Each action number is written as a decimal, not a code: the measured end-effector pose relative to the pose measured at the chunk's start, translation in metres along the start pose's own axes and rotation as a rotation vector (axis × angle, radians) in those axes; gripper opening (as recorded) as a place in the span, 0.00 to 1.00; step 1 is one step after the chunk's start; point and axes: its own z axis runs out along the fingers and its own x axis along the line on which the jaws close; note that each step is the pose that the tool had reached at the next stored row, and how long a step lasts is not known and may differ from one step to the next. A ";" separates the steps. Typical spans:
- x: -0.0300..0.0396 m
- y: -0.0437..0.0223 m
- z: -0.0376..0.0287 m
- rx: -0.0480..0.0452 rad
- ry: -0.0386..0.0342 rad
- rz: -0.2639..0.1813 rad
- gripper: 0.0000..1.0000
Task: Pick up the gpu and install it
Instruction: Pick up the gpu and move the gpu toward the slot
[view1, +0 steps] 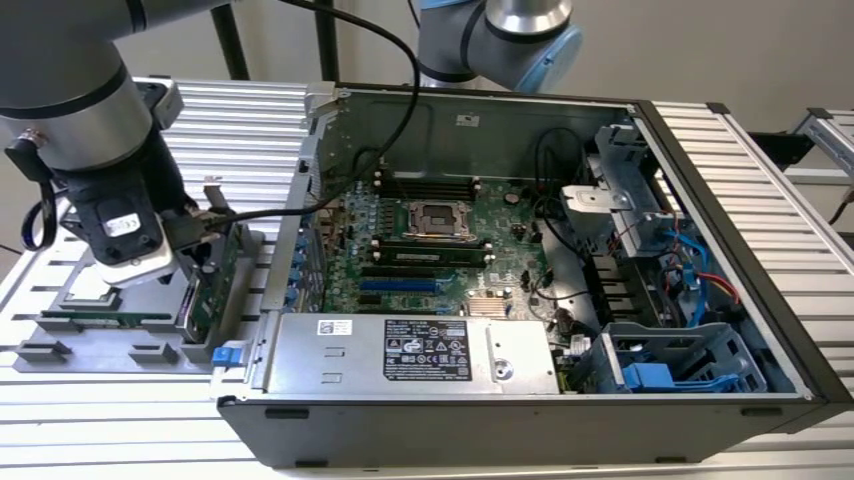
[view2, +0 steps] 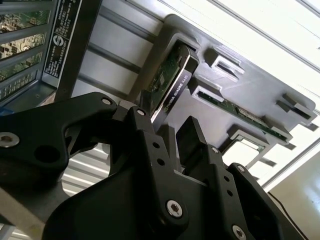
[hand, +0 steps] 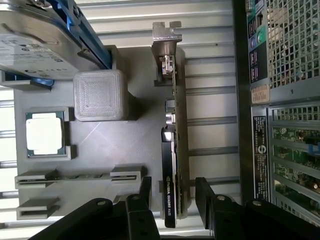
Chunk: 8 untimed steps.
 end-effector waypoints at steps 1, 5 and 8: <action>0.0000 0.0000 0.0004 0.0000 0.0000 0.000 1.00; 0.0000 -0.0001 0.0019 0.0000 0.0000 0.000 1.00; 0.0001 -0.0002 0.0032 0.0000 0.0000 0.000 1.00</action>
